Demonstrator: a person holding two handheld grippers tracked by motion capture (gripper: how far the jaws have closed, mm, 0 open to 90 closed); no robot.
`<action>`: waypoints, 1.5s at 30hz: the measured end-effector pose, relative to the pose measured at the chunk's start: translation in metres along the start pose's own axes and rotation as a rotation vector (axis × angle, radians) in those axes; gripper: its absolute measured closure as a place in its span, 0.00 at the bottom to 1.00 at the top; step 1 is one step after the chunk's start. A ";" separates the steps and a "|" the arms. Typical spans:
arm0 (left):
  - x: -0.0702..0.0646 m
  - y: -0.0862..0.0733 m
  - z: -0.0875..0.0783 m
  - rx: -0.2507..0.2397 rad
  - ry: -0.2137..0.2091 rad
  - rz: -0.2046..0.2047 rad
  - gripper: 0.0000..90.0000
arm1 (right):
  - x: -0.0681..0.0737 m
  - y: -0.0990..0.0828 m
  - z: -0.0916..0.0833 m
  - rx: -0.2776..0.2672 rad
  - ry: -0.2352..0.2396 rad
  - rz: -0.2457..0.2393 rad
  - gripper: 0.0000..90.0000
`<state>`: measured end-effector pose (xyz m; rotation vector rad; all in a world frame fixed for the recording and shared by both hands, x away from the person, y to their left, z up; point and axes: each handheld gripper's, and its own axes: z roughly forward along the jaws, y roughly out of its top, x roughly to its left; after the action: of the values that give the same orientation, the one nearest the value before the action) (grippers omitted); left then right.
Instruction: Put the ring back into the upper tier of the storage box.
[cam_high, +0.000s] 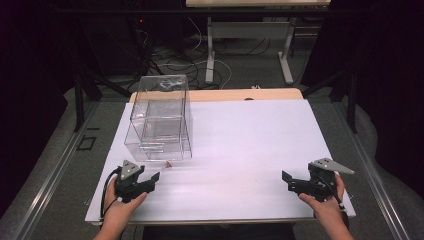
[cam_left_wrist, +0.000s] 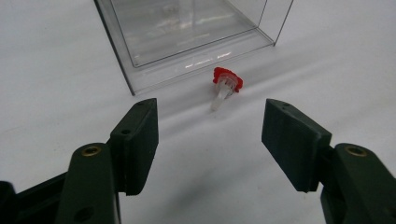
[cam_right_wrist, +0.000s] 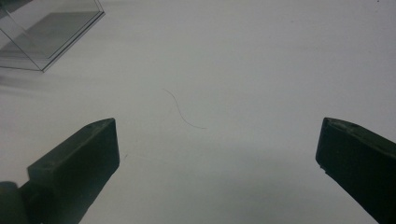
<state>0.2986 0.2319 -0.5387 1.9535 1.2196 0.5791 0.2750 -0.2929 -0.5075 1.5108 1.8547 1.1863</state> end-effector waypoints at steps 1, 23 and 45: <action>-0.002 0.000 0.003 -0.002 -0.005 -0.012 0.44 | -0.001 0.000 0.000 0.000 0.004 -0.006 0.00; -0.022 0.001 0.036 -0.008 0.055 -0.059 0.57 | -0.001 0.000 0.001 0.005 0.016 0.008 0.00; -0.024 0.000 0.043 0.023 0.057 -0.009 0.69 | 0.000 -0.001 0.002 0.010 0.017 0.009 0.00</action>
<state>0.3181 0.1950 -0.5647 1.9621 1.2749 0.6226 0.2762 -0.2921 -0.5091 1.5201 1.8693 1.1987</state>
